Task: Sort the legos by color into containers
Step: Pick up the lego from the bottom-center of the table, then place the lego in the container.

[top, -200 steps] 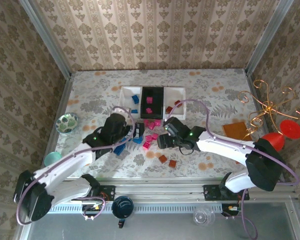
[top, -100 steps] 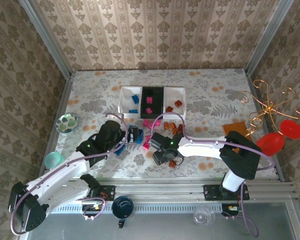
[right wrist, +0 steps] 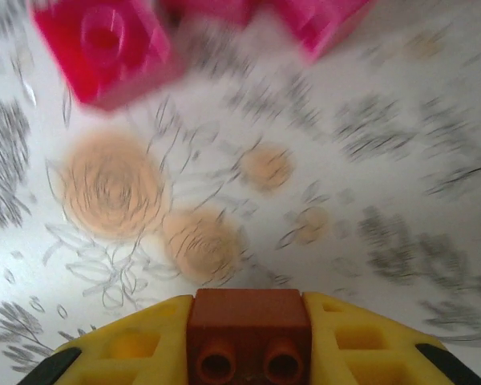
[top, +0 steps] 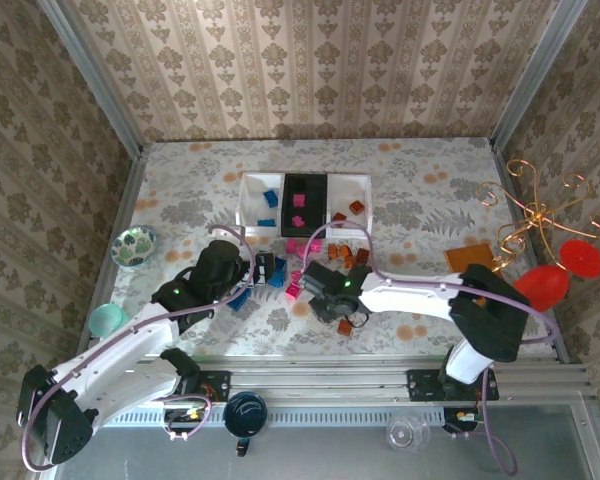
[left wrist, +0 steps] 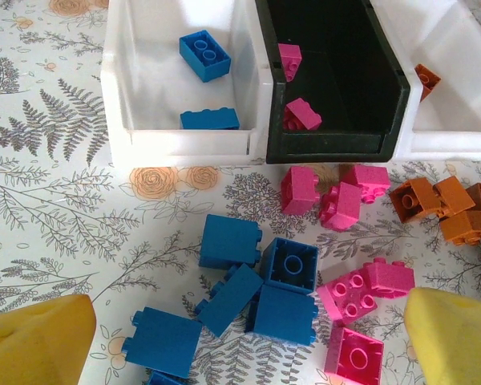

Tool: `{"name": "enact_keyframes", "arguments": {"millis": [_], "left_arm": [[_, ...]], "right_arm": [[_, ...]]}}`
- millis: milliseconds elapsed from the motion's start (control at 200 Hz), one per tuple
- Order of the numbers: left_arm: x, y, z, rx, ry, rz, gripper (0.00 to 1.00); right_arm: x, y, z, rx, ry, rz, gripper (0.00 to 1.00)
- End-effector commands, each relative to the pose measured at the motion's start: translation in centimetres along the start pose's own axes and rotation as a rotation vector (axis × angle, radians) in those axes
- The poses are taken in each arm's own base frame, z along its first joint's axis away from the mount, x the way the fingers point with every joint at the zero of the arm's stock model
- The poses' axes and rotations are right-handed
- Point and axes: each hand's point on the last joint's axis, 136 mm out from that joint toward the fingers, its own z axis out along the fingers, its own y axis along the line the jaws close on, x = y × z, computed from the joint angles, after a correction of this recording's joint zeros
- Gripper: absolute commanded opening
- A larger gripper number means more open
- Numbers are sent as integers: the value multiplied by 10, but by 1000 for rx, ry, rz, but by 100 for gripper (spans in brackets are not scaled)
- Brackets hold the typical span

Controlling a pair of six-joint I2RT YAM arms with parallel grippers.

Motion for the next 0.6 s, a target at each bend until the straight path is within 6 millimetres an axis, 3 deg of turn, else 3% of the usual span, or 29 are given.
{"name": "enact_keyframes", "arguments": {"millis": [0,130,270,470,530,595], "left_arm": [[8,10,0,-34,11,-14,100],[12,11,1,-36,18,-29,100],[13,11,1,-33,22,-31,100],[16,13,-3,-32,26,-37,100],[18,14,-5,-32,27,-37,100],[19,15,-6,-31,27,-39,100]], "right_arm": [[-66,-35,-41,9,-212,125,25],[-117,-94,-56,72,-330,305,25],[-154,-145,-40,181,-345,422,25],[-188,-191,-5,292,-299,521,28],[-194,-197,1,298,-287,532,33],[-200,-197,1,293,-286,524,45]]}}
